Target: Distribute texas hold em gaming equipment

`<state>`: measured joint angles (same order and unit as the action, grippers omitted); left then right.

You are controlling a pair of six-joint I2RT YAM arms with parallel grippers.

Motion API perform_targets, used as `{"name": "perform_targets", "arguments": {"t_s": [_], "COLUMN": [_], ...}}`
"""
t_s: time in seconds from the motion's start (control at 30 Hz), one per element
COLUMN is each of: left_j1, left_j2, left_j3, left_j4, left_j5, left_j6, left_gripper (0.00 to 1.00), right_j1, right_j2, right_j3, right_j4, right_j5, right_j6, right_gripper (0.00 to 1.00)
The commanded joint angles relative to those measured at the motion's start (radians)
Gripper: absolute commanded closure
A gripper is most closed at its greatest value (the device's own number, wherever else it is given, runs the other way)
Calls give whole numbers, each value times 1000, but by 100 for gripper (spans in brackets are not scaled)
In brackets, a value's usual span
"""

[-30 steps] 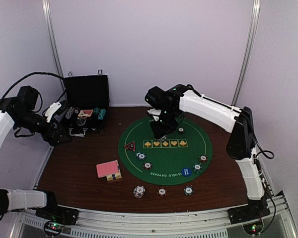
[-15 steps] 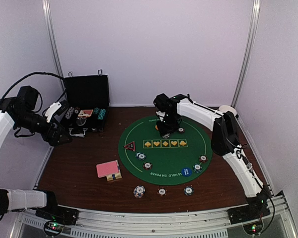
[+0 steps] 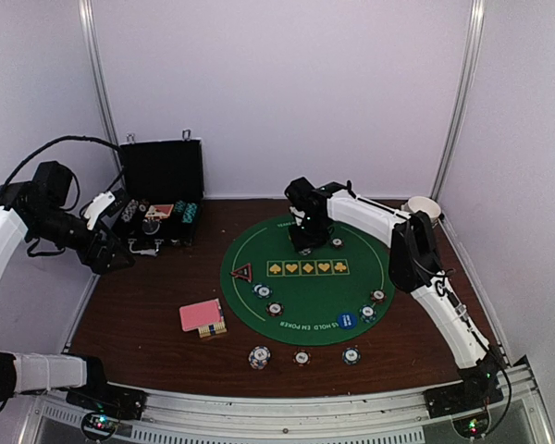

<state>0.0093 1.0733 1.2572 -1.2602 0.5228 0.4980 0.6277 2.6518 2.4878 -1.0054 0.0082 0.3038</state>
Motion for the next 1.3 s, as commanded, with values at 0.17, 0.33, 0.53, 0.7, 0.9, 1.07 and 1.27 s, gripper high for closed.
{"name": "perform_targets", "arguments": {"t_s": [0.17, 0.33, 0.53, 0.7, 0.9, 1.07, 1.27], "left_j1": [-5, -5, -5, -5, -5, -4, -5], "left_j2": [-1, -12, -17, -31, -41, -46, -48], "left_j3": [-15, -22, -21, -22, -23, -20, -16], "left_j4": [-4, -4, -5, -4, -10, -16, -30], "left_j5": [-3, -6, -4, -10, -17, -20, -30], "left_j6": [19, 19, 19, 19, 19, 20, 28], "left_gripper": [2, 3, 2, 2, 2, 2, 2], "right_j1": [-18, -4, 57, 121, 256, 379, 557], "right_j2": [8, -38, -140, -254, -400, -531, -619], "right_j3": [31, 28, -17, -93, -188, -387, -613], "right_j4": [34, 25, 20, -1, -78, -72, -32], "right_j5": [19, 3, -5, 42, 175, 141, -17], "right_j6": [29, 29, 9, 0, -43, -35, -44], "right_gripper": [38, 36, 40, 40, 30, 25, 13]}}
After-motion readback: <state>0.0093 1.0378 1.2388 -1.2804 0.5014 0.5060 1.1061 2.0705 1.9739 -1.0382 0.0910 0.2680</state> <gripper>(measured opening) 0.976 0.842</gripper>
